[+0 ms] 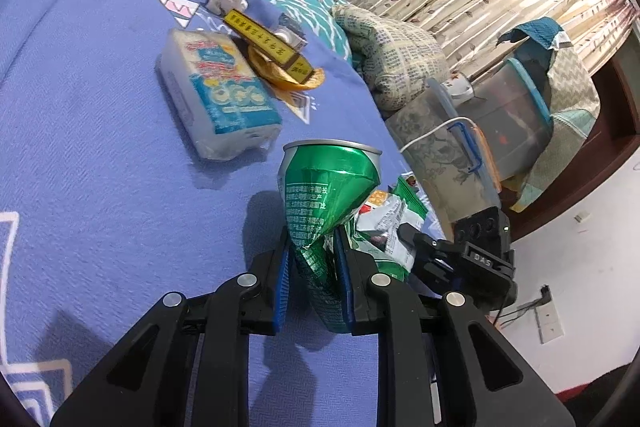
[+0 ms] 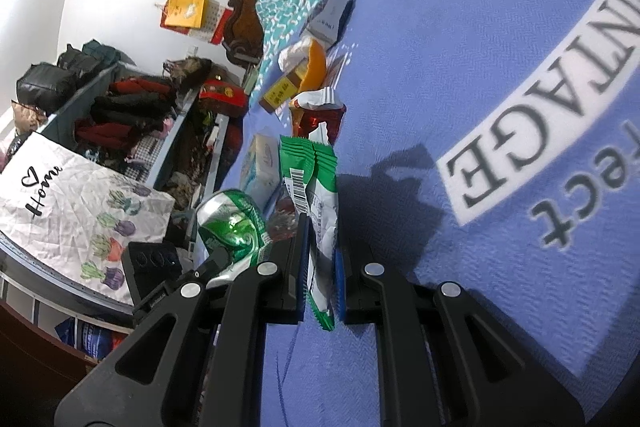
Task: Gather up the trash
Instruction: 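Carry the can and packet to the wastebasket and release both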
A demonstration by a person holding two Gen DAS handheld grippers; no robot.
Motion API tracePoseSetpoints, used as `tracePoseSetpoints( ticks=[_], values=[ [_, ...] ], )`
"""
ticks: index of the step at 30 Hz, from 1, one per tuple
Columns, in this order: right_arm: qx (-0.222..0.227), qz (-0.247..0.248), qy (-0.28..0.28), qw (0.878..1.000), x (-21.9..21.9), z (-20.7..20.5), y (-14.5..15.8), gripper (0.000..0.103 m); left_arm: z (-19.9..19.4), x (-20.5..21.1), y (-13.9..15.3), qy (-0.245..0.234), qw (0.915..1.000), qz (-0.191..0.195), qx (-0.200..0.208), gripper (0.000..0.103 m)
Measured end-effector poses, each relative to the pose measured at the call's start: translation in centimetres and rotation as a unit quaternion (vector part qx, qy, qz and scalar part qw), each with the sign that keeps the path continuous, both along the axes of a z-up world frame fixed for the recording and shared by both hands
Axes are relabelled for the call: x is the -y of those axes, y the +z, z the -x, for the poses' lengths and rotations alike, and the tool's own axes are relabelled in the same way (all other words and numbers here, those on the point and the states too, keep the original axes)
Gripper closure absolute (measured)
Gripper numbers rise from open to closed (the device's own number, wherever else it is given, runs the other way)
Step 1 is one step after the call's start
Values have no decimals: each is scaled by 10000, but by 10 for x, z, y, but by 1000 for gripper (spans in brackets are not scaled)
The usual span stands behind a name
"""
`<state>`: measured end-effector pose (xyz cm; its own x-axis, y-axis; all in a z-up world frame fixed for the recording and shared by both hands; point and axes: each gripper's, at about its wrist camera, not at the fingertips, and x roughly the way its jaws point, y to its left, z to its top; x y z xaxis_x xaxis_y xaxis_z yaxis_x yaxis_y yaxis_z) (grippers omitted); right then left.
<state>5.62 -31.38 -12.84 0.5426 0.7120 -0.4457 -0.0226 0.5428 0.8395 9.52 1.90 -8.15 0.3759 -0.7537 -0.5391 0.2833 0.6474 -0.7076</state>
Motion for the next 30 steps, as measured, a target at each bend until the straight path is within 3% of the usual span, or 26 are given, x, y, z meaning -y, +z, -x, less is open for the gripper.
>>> tracePoseSetpoints(
  ticks=[2, 7, 13, 18, 22, 27, 28, 29, 30],
  values=[
    [79, 6, -115, 9999, 9, 4, 6, 90, -1, 4, 5, -67, 9999, 157, -17, 84],
    [285, 159, -559, 9979, 47, 15, 20, 90, -7, 44, 28, -443, 9988, 92, 180, 84],
    [495, 226, -1384, 9889, 123, 41, 35, 90, -34, 143, 49, -1316, 9909, -63, 257, 84],
    [652, 589, -2356, 9679, 210, 77, 53, 90, -54, 276, 69, -2281, 9717, -386, 479, 85],
    [570, 1080, -3205, 9393, 283, 107, 63, 90, -66, 393, 76, -2874, 9533, -668, 649, 85],
    [259, 1342, -3449, 9286, 332, 109, 53, 87, -77, 503, 56, -3143, 9414, -1058, 618, 84],
    [166, 1306, -3449, 9294, 341, 106, 47, 86, -79, 521, 50, -3117, 9409, -1164, 633, 82],
    [116, 1247, -3436, 9307, 346, 102, 41, 86, -81, 534, 46, -3098, 9406, -1229, 648, 70],
    [20, 1143, -3419, 9328, 352, 98, 33, 86, -84, 547, 40, -3055, 9405, -1339, 644, 43]
  ],
)
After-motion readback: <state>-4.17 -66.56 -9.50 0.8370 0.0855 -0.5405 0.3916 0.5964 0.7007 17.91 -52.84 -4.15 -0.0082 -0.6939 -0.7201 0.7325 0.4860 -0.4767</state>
